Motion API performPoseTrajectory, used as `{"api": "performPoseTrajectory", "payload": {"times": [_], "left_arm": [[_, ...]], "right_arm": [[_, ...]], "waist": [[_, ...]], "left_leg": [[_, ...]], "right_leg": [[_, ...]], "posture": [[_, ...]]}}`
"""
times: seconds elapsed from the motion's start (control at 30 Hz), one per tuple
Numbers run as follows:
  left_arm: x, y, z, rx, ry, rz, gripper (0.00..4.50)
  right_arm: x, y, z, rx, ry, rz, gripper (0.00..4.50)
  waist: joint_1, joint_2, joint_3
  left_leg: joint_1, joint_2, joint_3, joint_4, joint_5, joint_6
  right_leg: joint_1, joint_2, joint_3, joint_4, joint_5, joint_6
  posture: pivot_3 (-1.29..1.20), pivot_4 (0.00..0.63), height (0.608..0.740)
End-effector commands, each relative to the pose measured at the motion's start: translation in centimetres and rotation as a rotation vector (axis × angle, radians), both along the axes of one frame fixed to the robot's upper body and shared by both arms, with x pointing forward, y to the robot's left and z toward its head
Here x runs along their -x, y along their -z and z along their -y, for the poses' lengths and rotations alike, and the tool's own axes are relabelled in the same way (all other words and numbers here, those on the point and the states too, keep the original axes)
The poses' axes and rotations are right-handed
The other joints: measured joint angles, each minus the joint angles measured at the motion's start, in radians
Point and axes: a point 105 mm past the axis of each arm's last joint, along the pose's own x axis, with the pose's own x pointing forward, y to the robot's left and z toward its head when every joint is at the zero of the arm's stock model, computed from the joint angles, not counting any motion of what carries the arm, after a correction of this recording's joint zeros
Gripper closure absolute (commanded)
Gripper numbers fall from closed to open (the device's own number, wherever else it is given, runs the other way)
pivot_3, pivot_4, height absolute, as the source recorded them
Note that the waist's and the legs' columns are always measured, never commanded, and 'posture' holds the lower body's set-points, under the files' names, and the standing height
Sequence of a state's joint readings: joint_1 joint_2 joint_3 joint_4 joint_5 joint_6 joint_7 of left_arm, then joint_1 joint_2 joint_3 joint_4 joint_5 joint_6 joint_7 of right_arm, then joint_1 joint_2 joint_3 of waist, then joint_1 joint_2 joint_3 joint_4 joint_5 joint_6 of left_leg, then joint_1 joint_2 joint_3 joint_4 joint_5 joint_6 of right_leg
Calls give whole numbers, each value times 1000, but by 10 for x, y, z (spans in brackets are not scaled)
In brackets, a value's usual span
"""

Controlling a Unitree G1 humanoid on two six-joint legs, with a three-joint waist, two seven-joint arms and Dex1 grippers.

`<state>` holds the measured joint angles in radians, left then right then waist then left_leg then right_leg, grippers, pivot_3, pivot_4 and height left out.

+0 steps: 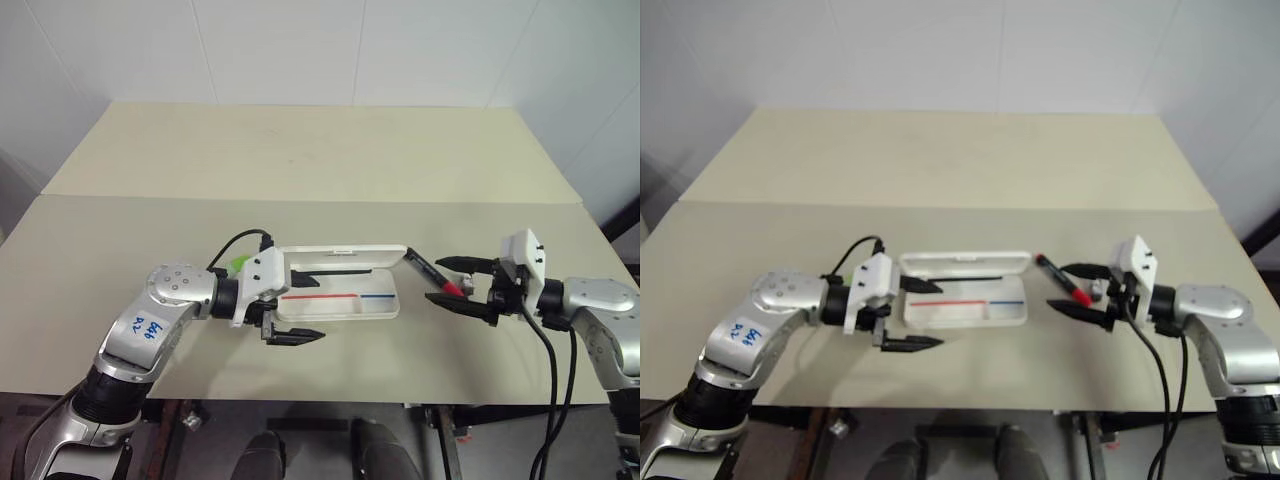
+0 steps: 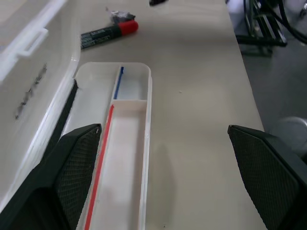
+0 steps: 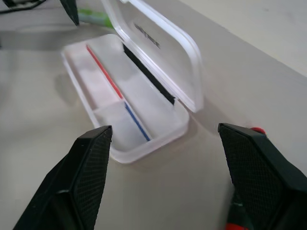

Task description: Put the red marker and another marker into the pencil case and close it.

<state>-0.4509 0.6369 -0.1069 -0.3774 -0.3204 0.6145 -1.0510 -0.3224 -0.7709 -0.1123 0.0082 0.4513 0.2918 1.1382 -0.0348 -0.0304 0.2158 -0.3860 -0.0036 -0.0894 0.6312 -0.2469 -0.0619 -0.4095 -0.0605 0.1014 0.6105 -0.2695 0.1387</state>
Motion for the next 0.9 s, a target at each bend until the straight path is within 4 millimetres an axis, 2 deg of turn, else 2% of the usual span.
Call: {"api": "performPoseTrajectory", "payload": {"times": [0.03, 0.27, 0.43, 0.7, 0.83, 0.9], "left_arm": [[3, -20, -5, 75, -20, 39, 11], [8, -33, -31, 134, -37, 46, 11], [10, -39, -50, 136, -67, 69, 11], [7, -60, -63, 200, -100, 145, 11], [8, -61, -67, 202, -107, 144, 0], [8, -62, -67, 203, -112, 145, 0]], "right_arm": [[-14, -8, -6, -5, 38, 71, 0], [-36, 4, -11, 25, 115, 59, 0], [-45, 19, -6, 97, 175, 3, 0], [-66, 35, 3, 195, 286, -50, 0], [-73, 41, 7, 226, 343, -104, 972], [-75, 40, 5, 220, 339, -101, 1707]], "waist": [[-3, 0, 0], [-3, 0, 0], [-4, 0, 0], [-7, 0, 0], [-21, 0, 0], [-21, 0, 0]], "left_leg": [[0, 0, 0, 0, 0, 0], [0, 0, 0, -1, 0, 0], [0, 0, 0, -2, 0, -1], [0, 0, 0, -1, 0, -1], [0, 0, 0, -1, 0, -1], [0, 0, 0, -1, 0, -1]], "right_leg": [[0, 0, 0, 0, 0, -1], [-1, 0, 0, 0, 1, 1], [-1, 0, 0, 0, 0, 1], [-1, 0, 0, 0, -2, -4], [-1, 0, 0, 0, -1, -2], [0, -1, 0, 0, 0, -1]], "posture": [[0, 150, 740], [0, 150, 740], [0, 150, 740], [0, 150, 740], [0, 150, 740], [0, 150, 740]]}}
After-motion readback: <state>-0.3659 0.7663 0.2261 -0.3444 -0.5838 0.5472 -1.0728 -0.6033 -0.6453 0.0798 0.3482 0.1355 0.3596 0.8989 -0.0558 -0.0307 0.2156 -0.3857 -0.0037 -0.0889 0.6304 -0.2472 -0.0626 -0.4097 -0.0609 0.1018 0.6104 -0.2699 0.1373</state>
